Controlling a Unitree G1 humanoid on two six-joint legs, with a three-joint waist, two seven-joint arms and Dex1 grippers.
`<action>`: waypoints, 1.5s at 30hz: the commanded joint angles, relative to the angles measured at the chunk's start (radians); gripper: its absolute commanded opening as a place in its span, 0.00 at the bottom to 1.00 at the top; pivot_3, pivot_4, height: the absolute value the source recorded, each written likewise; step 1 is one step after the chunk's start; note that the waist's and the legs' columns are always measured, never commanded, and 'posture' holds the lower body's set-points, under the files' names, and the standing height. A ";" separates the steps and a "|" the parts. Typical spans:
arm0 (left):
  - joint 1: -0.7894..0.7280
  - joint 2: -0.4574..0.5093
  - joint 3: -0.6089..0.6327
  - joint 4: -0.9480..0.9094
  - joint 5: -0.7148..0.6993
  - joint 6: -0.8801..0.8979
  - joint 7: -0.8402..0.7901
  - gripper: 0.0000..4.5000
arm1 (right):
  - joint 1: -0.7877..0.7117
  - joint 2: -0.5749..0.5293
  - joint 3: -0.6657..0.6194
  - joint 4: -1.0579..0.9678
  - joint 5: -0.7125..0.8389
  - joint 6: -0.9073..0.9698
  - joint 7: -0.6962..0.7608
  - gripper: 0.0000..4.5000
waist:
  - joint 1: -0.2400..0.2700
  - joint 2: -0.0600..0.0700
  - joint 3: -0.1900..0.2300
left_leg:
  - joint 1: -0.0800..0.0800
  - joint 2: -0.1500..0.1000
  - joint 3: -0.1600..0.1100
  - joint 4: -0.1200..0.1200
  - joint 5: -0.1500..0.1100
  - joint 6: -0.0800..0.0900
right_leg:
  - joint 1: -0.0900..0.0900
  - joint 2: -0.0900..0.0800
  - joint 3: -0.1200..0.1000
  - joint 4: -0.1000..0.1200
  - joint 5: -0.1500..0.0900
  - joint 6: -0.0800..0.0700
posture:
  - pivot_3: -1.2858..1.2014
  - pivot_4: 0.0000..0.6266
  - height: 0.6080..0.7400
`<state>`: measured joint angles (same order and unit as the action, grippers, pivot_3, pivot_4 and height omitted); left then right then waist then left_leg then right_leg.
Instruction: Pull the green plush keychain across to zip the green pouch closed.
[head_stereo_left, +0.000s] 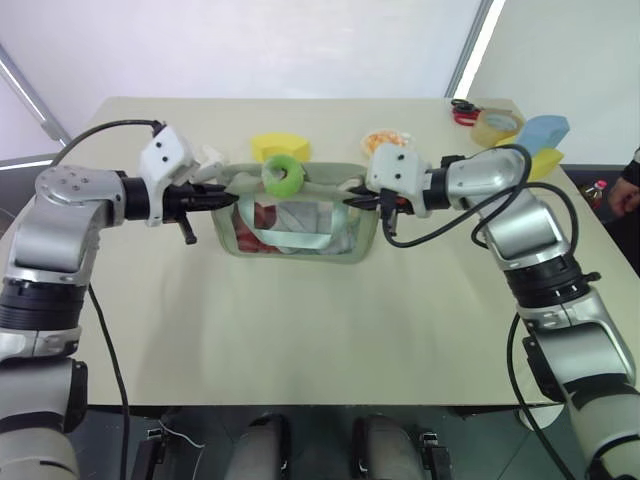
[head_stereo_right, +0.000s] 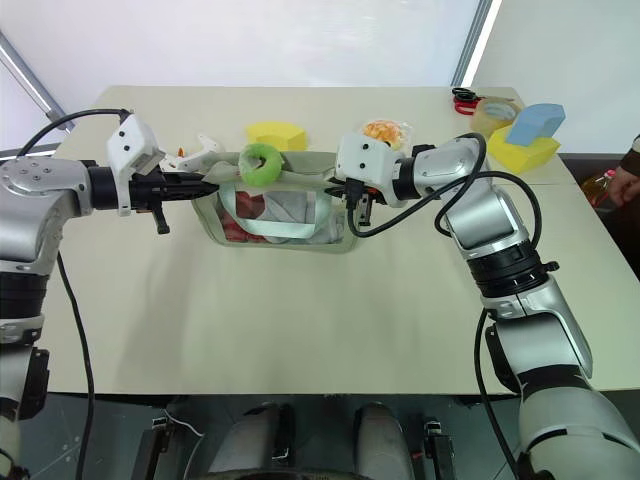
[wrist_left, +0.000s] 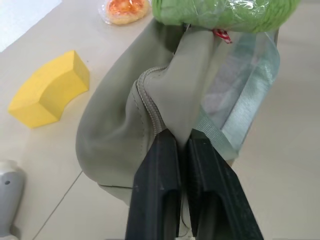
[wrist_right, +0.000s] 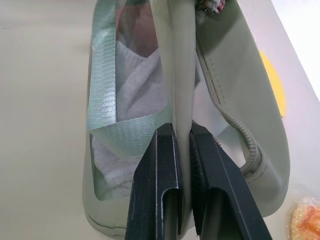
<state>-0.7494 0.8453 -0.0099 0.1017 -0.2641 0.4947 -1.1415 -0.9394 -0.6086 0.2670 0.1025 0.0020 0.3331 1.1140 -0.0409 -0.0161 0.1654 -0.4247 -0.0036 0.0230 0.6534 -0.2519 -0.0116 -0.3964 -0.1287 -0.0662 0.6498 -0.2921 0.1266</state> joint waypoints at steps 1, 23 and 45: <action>-0.030 -0.001 -0.013 0.008 0.009 -0.011 -0.002 0.00 | -0.029 -0.002 -0.022 -0.037 0.030 0.037 0.017 0.18 | 0.000 0.000 0.000 | 0.000 0.000 0.000 0.000 0.000 0.000 | 0.000 0.000 0.000 0.000 0.000 0.000 | 0.52 0.24 1.00; -0.044 -0.009 -0.020 0.007 0.015 -0.017 -0.022 0.00 | -0.166 0.190 0.112 -0.013 -0.054 -0.095 -0.056 0.56 | 0.007 0.000 0.000 | -0.001 -0.001 0.000 0.001 0.000 0.000 | 0.000 0.000 0.000 0.000 0.000 0.000 | 0.52 0.24 1.00; -0.060 -0.031 -0.034 0.032 0.024 -0.035 -0.023 0.00 | -0.183 0.137 0.049 0.090 -0.097 -0.149 -0.110 0.01 | 0.005 0.000 0.000 | -0.001 -0.001 0.000 0.000 0.000 0.000 | 0.000 0.000 0.000 0.000 0.000 0.000 | 0.52 0.24 1.00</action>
<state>-0.7917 0.8177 -0.0365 0.1417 -0.2377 0.4741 -1.1522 -1.0875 -0.4597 0.3639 0.2018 -0.0945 0.1843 1.0263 -0.0361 -0.0159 0.1655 -0.4255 -0.0045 0.0229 0.6539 -0.2518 -0.0117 -0.3965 -0.1288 -0.0662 0.6501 -0.2921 0.1266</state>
